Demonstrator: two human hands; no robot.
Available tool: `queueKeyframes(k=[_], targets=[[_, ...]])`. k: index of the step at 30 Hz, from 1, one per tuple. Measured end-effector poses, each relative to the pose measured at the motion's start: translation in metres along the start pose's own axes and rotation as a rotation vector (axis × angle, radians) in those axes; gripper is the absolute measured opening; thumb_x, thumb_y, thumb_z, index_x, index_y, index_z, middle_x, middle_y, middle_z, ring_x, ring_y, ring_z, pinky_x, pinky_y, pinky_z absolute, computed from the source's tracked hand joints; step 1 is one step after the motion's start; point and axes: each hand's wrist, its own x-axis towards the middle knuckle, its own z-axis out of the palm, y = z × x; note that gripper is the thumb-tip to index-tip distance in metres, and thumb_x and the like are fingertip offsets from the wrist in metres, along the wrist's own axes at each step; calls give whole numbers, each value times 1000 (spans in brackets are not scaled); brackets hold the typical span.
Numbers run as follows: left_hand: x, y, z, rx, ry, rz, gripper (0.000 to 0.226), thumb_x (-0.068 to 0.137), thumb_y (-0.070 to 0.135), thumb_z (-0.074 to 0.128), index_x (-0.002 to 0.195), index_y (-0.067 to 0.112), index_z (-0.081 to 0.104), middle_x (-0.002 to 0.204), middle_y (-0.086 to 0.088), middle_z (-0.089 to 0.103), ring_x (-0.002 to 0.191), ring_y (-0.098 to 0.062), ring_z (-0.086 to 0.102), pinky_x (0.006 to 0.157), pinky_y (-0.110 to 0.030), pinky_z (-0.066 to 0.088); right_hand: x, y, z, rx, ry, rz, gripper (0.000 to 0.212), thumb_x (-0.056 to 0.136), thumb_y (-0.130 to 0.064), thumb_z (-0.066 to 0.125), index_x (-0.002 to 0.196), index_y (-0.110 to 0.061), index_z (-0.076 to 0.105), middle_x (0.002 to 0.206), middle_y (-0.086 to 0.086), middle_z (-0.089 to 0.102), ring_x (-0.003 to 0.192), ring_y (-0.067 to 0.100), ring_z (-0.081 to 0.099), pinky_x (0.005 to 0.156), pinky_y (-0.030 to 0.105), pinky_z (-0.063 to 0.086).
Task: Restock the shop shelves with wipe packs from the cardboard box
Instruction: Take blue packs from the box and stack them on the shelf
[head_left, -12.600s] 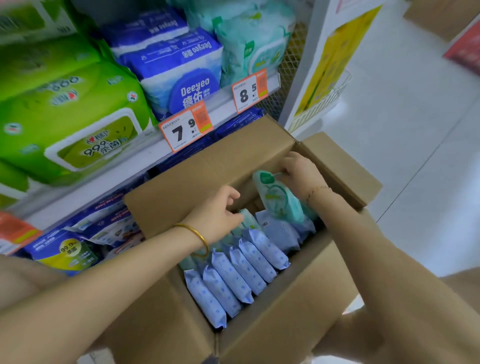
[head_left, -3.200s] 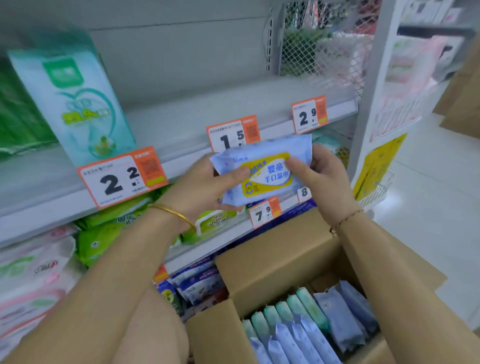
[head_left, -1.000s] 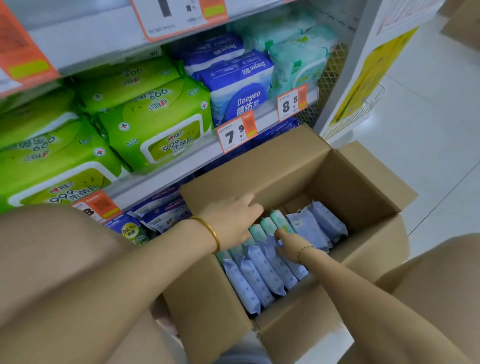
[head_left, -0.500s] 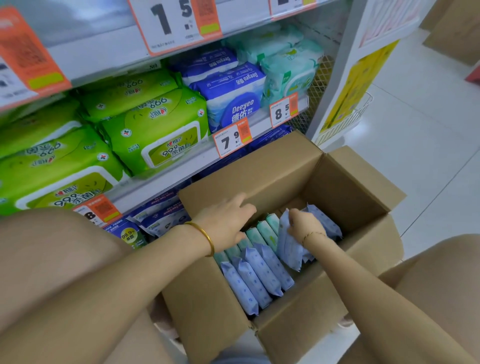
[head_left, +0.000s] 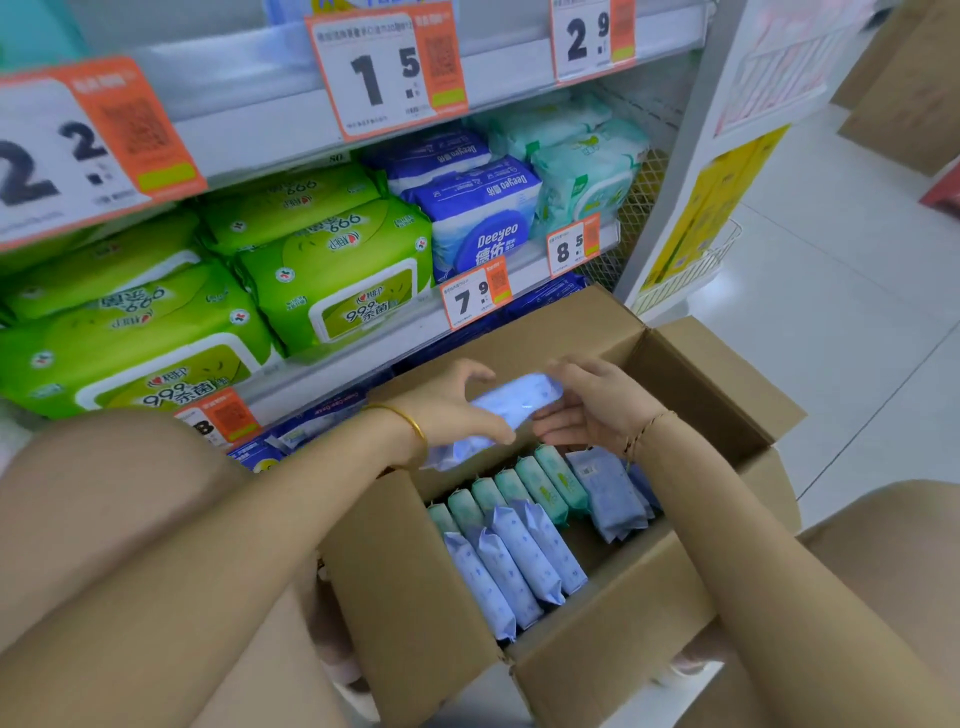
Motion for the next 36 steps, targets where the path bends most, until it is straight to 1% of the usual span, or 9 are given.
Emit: queueKeyframes(k=[3,7,13,15,18,22,28,31,36], targets=[[-9,1,-17,-382,-193,-95,73,51,30,75,120,16,56,122,-13,63,102,-29,64,90,-42,52,-1,-5,-5,-293,167,-262,32,96,-30,48,110,-4,60,74,7,58,56,10,55,51,16,47],[-26,3,-31,-665,-362,-136,27,69,28,64,89,15,77,101,-11,73,85,-25,70,86,-37,54,-8,-10,-7,-159,-106,-354,28,90,-38,48,112,-26,61,113,2,66,105,20,63,92,35,51],[-50,8,-46,-888,-413,0,49,59,33,80,104,16,73,112,-10,70,97,-26,69,85,-47,56,-16,-24,6,33,-147,-539,18,78,-18,59,95,-15,60,79,-4,74,71,12,70,68,27,59],[-58,13,-56,-829,-265,46,65,52,36,85,113,19,67,115,-10,68,100,-26,67,90,-47,51,-19,-35,7,60,-108,-580,14,80,-16,60,93,-13,60,77,-2,74,70,14,70,66,28,59],[-75,30,-70,-593,161,155,33,78,21,73,108,17,59,99,-8,69,82,-22,68,81,-38,55,-25,-63,17,50,-58,-667,10,88,-6,58,92,-15,59,76,-3,73,69,13,69,66,27,58],[-104,64,-109,-280,429,361,10,82,16,68,90,20,64,90,-6,68,82,-19,64,71,-28,56,-41,-126,44,-50,-35,-842,11,89,-9,59,97,-17,59,87,6,65,80,19,61,74,33,53],[-134,123,-184,129,931,631,35,79,21,73,110,11,63,96,1,58,68,7,49,60,-2,38,-53,-224,82,-185,116,-1186,19,85,-25,59,102,-19,51,86,-1,57,76,6,53,73,20,46],[-137,149,-220,191,1091,760,35,83,18,68,115,6,61,101,1,54,73,12,48,63,3,35,-53,-270,95,-242,248,-1341,24,83,-29,54,106,-20,53,90,3,54,81,13,48,76,30,44],[-120,172,-249,150,1150,845,52,73,26,66,116,-1,57,100,0,54,91,-9,49,66,3,33,-36,-318,106,-204,275,-1403,36,84,-13,54,119,-3,53,95,-9,53,83,0,48,84,28,41]])
